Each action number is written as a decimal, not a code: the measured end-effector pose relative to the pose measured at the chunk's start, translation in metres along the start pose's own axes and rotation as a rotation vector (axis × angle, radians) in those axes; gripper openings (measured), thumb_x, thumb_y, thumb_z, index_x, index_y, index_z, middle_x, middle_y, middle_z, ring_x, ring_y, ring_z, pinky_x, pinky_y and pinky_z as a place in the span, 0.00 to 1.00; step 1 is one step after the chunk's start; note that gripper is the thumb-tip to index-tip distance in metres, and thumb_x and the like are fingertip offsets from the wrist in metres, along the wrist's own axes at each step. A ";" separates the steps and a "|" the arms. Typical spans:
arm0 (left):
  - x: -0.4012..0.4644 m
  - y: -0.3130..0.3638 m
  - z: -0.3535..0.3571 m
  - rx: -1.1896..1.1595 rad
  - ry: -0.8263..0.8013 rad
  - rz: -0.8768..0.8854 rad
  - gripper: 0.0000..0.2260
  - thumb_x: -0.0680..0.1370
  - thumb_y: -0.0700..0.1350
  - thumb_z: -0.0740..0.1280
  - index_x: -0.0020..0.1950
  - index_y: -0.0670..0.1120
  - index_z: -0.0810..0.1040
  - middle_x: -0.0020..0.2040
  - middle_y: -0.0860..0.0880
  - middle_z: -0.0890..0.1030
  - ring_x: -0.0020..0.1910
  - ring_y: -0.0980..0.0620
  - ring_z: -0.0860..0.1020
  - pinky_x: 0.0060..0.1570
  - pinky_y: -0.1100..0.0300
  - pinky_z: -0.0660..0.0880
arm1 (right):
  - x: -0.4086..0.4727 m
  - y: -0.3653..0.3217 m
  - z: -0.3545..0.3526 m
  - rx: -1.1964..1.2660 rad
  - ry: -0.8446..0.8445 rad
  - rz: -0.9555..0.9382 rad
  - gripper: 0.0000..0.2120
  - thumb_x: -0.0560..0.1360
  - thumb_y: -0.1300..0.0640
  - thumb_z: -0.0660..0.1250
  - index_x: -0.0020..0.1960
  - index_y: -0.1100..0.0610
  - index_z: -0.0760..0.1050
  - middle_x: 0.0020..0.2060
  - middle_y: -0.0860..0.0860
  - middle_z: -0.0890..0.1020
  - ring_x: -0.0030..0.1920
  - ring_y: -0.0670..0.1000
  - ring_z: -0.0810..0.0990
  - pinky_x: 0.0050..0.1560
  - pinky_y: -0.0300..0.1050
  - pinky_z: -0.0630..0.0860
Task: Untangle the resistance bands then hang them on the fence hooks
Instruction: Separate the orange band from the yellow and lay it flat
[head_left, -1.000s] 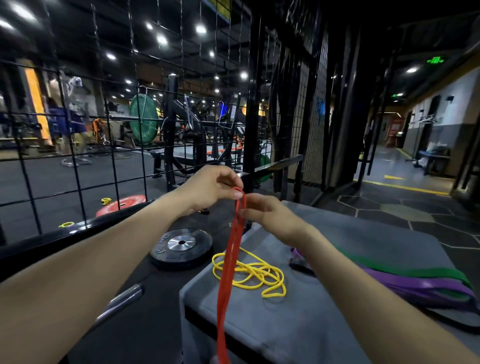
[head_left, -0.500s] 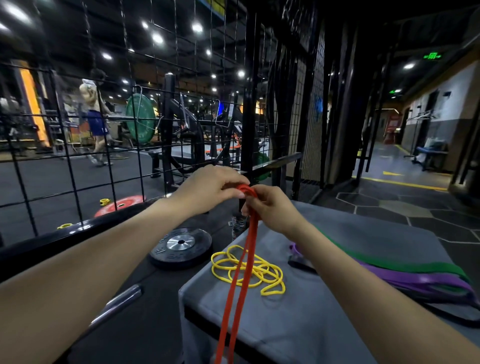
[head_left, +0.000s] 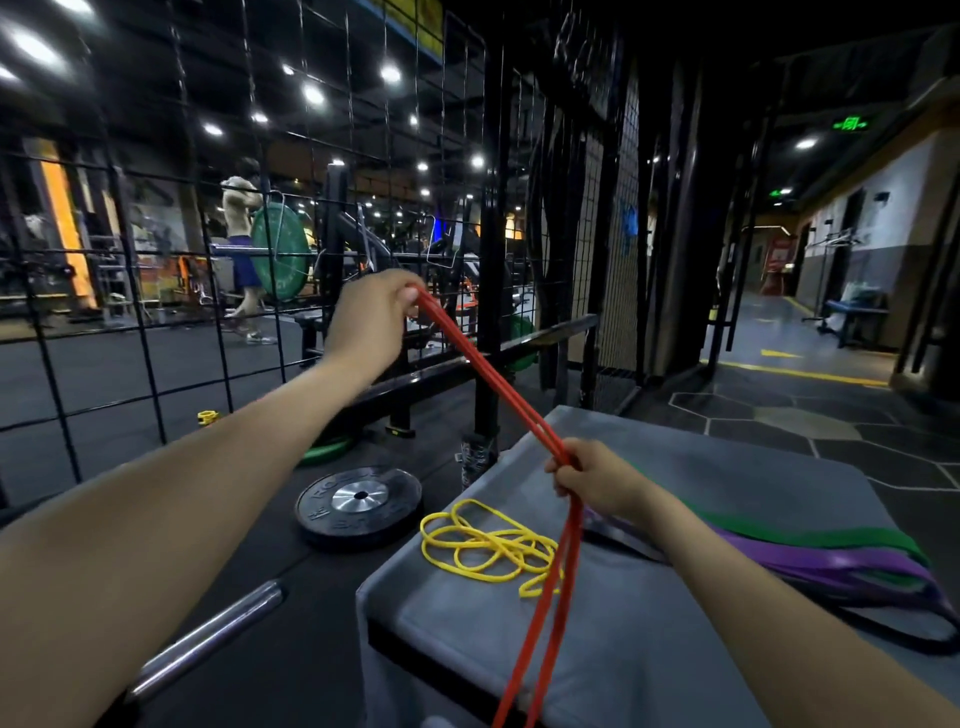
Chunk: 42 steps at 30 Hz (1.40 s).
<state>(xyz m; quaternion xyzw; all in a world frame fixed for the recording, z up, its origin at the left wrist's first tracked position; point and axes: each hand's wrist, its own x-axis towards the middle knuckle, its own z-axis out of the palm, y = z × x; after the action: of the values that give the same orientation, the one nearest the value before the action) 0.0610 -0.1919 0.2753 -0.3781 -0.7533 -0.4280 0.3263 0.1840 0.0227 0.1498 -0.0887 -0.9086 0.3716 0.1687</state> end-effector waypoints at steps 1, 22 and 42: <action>-0.001 -0.006 -0.001 0.003 0.023 -0.051 0.11 0.81 0.39 0.58 0.57 0.42 0.79 0.48 0.47 0.80 0.44 0.54 0.77 0.49 0.60 0.74 | -0.002 0.008 -0.004 -0.036 0.005 0.029 0.11 0.72 0.70 0.57 0.39 0.55 0.70 0.30 0.51 0.75 0.31 0.48 0.74 0.38 0.44 0.73; -0.066 -0.013 0.043 -0.206 -0.660 -0.397 0.25 0.78 0.50 0.64 0.72 0.43 0.64 0.66 0.44 0.71 0.66 0.48 0.70 0.61 0.61 0.66 | -0.003 -0.049 -0.030 -0.253 0.197 -0.269 0.07 0.80 0.60 0.55 0.49 0.61 0.71 0.37 0.56 0.75 0.37 0.54 0.72 0.33 0.42 0.63; -0.042 0.032 0.039 -0.993 -0.225 -0.538 0.14 0.81 0.49 0.58 0.38 0.45 0.71 0.23 0.56 0.65 0.19 0.61 0.60 0.19 0.71 0.55 | -0.016 -0.021 -0.005 -0.179 0.072 -0.112 0.09 0.77 0.65 0.55 0.54 0.62 0.72 0.36 0.51 0.76 0.36 0.51 0.76 0.41 0.47 0.75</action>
<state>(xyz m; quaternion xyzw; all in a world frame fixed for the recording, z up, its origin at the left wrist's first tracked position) 0.1024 -0.1586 0.2371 -0.3241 -0.5620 -0.7553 -0.0930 0.1998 0.0064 0.1640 -0.0660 -0.9349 0.2758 0.2132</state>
